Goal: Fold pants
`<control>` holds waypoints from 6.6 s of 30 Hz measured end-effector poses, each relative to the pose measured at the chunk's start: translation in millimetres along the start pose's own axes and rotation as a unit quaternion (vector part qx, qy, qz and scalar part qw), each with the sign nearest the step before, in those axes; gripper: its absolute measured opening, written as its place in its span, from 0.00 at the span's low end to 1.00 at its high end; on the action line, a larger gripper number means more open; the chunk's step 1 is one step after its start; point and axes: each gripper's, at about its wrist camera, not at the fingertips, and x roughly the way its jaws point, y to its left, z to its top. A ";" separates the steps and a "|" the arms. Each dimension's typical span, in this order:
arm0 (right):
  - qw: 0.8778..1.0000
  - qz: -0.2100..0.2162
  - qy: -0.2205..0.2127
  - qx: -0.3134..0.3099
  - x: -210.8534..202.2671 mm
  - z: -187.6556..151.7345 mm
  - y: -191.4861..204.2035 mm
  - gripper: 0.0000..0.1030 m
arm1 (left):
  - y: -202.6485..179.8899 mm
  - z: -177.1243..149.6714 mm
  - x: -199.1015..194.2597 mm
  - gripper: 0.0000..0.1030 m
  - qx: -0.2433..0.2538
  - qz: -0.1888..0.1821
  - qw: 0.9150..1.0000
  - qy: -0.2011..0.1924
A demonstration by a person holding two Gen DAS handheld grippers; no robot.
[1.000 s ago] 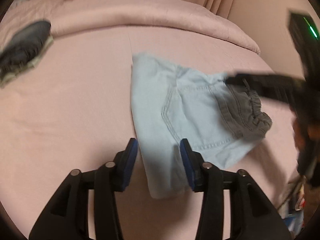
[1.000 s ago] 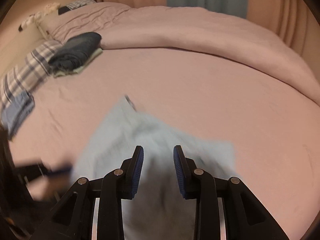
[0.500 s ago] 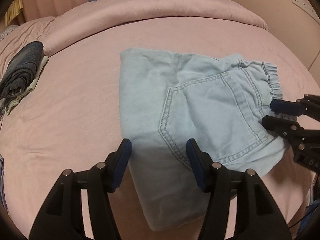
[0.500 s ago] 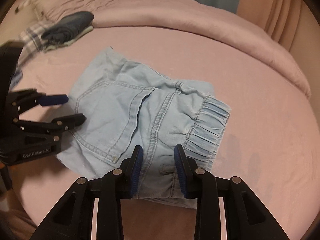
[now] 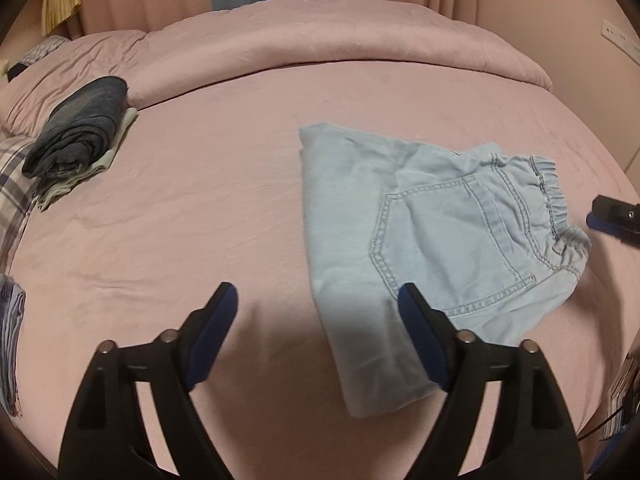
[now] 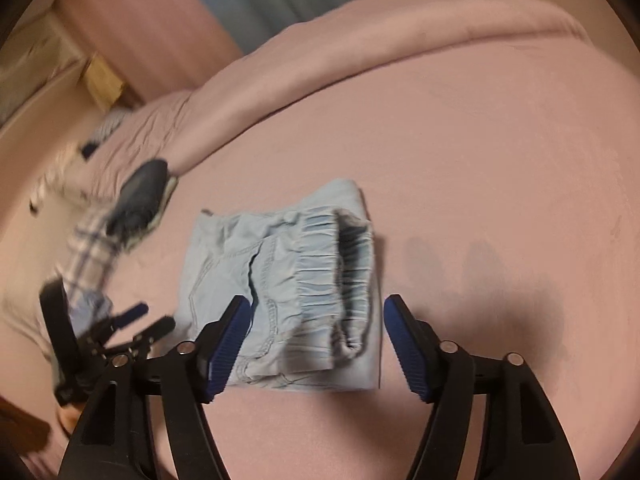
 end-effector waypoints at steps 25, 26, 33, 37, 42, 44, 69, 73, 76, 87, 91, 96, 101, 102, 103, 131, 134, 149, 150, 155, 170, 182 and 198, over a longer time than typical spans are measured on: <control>0.997 0.023 0.049 0.057 33.2 -6.8 -15.3 0.79 | 22.2 8.8 30.2 0.85 -0.107 -0.094 0.989 0.044; 0.997 0.022 0.051 0.056 35.3 -6.0 -15.2 0.79 | 21.2 9.2 31.2 0.85 -0.105 -0.094 0.989 0.045; 0.997 0.022 0.068 0.043 50.7 -0.3 -8.6 0.79 | 15.1 12.0 40.1 0.85 -0.091 -0.105 0.989 0.051; 0.996 0.025 0.074 0.035 57.2 2.8 -4.3 0.79 | 13.3 13.1 44.9 0.85 -0.086 -0.113 0.988 0.055; 0.996 0.027 0.082 0.030 65.0 6.5 -3.7 0.80 | 9.5 13.6 51.1 0.85 -0.079 -0.119 0.988 0.061; 0.996 0.029 0.084 0.029 66.6 7.6 -3.5 0.81 | 8.6 13.9 53.3 0.85 -0.075 -0.121 0.988 0.062; 0.994 -0.020 0.081 -0.075 93.8 13.4 25.8 0.85 | -24.9 31.3 62.4 0.72 -0.040 -0.144 0.987 0.058; 0.994 -0.028 0.072 -0.080 88.7 10.7 26.0 0.75 | -24.7 32.5 60.4 0.62 -0.035 -0.135 0.989 0.052; 0.994 -0.034 0.066 -0.083 84.1 9.5 27.6 0.67 | -23.6 32.2 59.2 0.51 -0.037 -0.127 0.990 0.050; 0.991 -0.055 0.025 -0.115 64.9 4.2 51.9 0.47 | -20.3 31.4 39.9 0.21 -0.033 -0.120 0.992 0.020; 0.990 -0.058 0.012 -0.128 57.7 3.1 62.1 0.43 | -21.0 32.4 34.4 0.19 -0.033 -0.125 0.992 0.011; 0.989 -0.054 -0.004 -0.140 48.7 1.4 74.3 0.41 | -22.6 32.9 25.7 0.18 -0.033 -0.128 0.991 0.004; 0.988 -0.045 -0.009 -0.145 41.9 -0.7 83.9 0.41 | -20.3 32.5 14.1 0.18 -0.035 -0.129 0.991 -0.006; 0.988 -0.043 -0.010 -0.147 40.8 -1.2 85.9 0.41 | -18.4 32.6 11.4 0.18 -0.036 -0.128 0.991 -0.008; 0.988 -0.042 -0.010 -0.149 40.4 -2.0 89.0 0.41 | -16.9 32.9 9.2 0.18 -0.037 -0.126 0.991 -0.010; 0.980 0.003 -0.025 -0.199 97.7 37.4 171.5 0.41 | 63.4 73.1 16.8 0.18 -0.064 -0.060 0.995 -0.039; 0.980 0.004 -0.020 -0.197 113.6 45.1 175.2 0.41 | 73.9 81.0 32.9 0.18 -0.068 -0.054 0.996 -0.026; 0.989 -0.080 0.033 -0.124 128.9 44.0 117.5 0.76 | 88.1 63.0 67.5 0.85 -0.067 0.015 0.997 0.035; 0.987 -0.090 0.021 -0.133 121.5 44.3 118.9 0.76 | 87.4 62.0 63.6 0.90 -0.065 0.016 0.997 0.032; 0.975 -0.101 -0.049 -0.190 82.9 38.1 130.5 0.76 | 81.9 60.4 44.3 0.99 -0.062 0.026 0.998 0.009; 0.953 -0.116 0.017 -0.281 112.0 5.8 132.6 0.47 | 58.0 51.2 54.5 0.99 -0.055 0.022 0.997 0.041; 0.968 -0.103 0.001 -0.229 51.5 2.5 150.5 0.89 | 47.1 47.4 -25.3 0.99 -0.054 0.023 0.998 -0.013; 0.968 -0.097 -0.058 -0.225 -7.5 -7.0 182.3 0.97 | 29.0 41.2 -103.1 0.99 -0.046 0.052 0.996 -0.052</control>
